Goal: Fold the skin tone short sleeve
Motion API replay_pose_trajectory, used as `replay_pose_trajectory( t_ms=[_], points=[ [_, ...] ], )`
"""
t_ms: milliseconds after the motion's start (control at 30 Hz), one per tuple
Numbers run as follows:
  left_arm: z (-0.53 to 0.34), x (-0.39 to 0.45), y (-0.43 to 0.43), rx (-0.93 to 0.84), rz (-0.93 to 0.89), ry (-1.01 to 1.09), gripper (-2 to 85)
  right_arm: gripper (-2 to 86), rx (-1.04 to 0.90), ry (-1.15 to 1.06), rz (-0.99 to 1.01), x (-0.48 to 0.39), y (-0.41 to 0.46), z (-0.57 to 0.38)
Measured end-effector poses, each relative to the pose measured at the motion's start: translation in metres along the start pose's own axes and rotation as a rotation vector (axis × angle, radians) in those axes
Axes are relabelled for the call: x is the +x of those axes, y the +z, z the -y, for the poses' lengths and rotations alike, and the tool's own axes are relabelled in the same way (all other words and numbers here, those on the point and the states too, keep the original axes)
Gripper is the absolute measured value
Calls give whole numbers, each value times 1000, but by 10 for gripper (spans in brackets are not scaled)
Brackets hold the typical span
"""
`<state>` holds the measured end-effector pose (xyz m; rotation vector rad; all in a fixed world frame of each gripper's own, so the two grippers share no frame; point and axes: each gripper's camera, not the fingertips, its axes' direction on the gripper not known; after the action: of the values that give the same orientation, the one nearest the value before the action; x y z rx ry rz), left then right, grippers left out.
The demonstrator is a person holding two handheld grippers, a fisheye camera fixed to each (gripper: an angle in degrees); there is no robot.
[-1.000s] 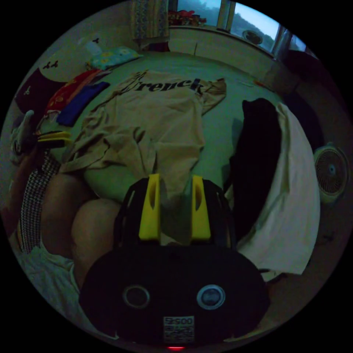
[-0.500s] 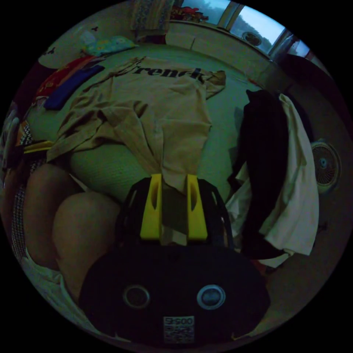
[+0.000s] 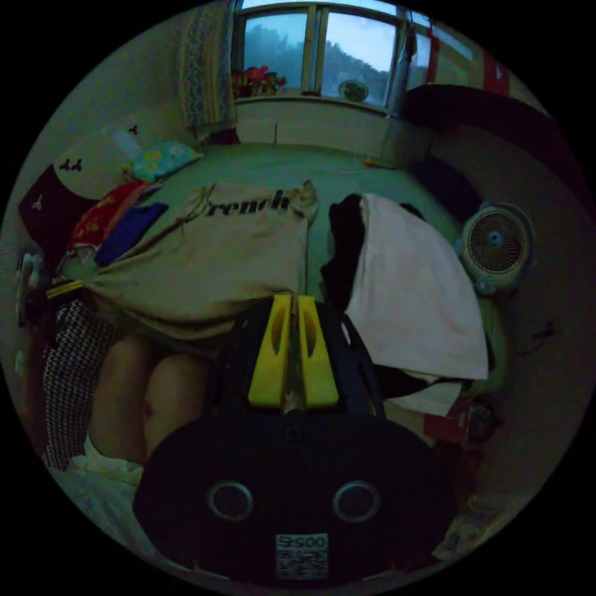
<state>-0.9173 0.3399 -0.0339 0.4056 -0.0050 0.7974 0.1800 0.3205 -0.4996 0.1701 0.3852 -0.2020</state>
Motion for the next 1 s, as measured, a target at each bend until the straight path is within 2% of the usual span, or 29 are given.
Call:
replay_pose_trajectory(
  t_ms=[233,367,467,533,633,700,867,1000],
  points=[
    [-13,-8,-44,32,-19,-33,14,-13,-9,36,72,23,-29,-41],
    [-34,1,-36,-70,-50,19,14,-12,-93,53,94,27,-14,-79],
    [-49,6,-12,-190,-104,36,14,-11,-228,124,130,36,17,-110],
    [-57,7,4,-276,-72,17,13,-13,-314,214,95,46,37,-133],
    [-69,6,13,-296,-35,2,9,-13,-380,301,63,56,50,-157],
    [-73,-2,20,-319,-96,-67,7,-13,-393,352,96,61,54,-166],
    [-69,-21,27,-344,-29,-140,3,-10,-381,419,97,60,59,-160],
    [-48,-36,29,-262,-118,-240,-2,-10,-302,413,50,34,55,-117]
  ],
)
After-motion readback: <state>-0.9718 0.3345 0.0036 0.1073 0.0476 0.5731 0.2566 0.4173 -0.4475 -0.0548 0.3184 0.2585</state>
